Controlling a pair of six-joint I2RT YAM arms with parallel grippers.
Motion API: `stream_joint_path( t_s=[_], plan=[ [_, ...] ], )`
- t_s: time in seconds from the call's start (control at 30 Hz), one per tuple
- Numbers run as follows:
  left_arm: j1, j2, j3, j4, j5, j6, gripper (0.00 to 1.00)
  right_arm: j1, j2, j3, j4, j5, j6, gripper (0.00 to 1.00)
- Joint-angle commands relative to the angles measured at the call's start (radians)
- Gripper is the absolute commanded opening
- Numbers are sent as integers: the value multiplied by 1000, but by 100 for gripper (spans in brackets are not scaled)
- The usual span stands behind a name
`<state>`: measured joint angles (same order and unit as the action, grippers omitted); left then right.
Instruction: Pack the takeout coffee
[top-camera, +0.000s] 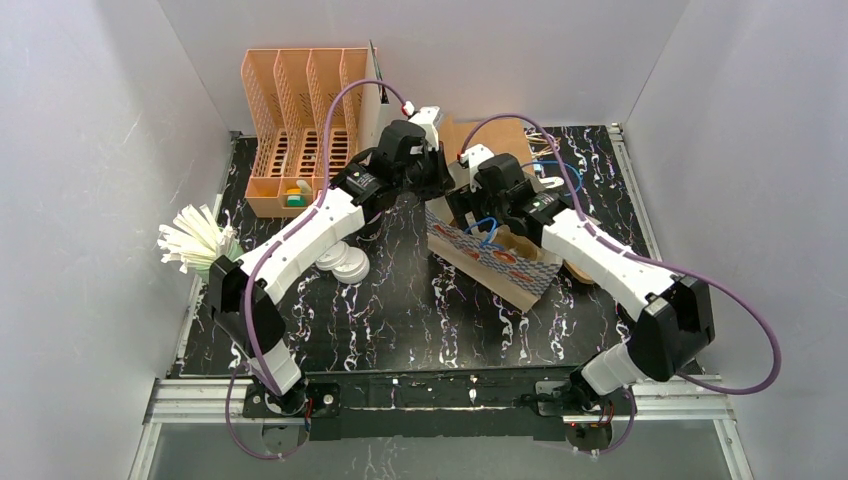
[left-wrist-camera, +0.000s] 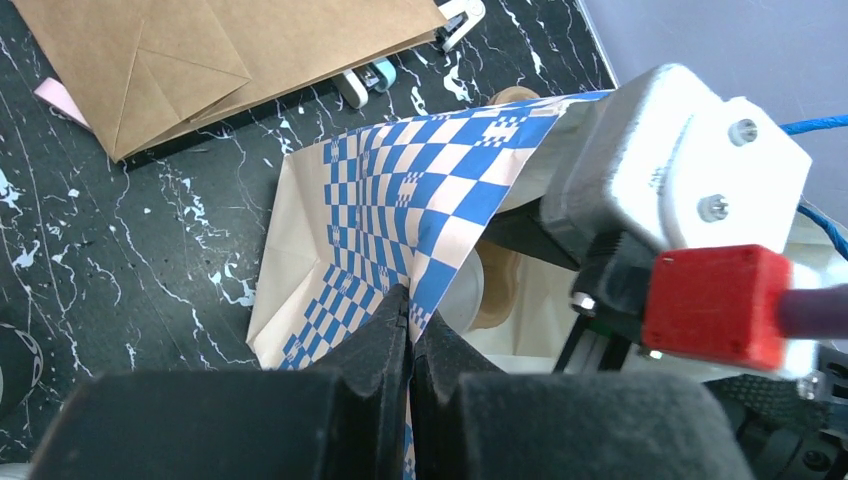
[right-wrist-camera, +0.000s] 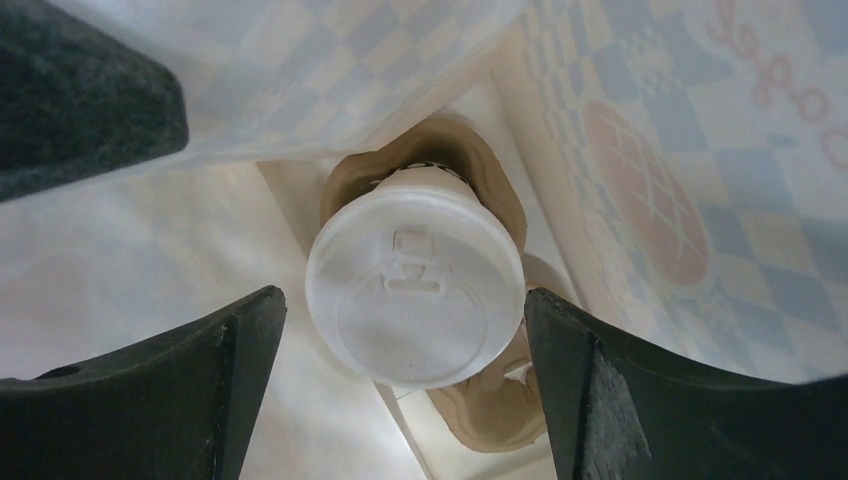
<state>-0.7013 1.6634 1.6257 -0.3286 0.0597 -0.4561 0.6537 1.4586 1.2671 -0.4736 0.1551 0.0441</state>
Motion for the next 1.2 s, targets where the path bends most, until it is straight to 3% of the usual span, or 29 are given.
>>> stream_joint_path(
  t_s=[0.0, 0.47, 0.67, 1.17],
  plan=[
    [6, 3, 16, -16, 16, -26, 0, -6, 46, 77, -13, 6, -24, 98],
    [19, 44, 59, -51, 15, -12, 0, -6, 118, 103, -45, 32, -12, 95],
    [23, 50, 66, -52, 17, -6, 0, -6, 129, 101, -42, 23, -18, 83],
    [40, 44, 82, -58, 24, 6, 0, -6, 166, 38, -9, 23, -10, 73]
  ],
)
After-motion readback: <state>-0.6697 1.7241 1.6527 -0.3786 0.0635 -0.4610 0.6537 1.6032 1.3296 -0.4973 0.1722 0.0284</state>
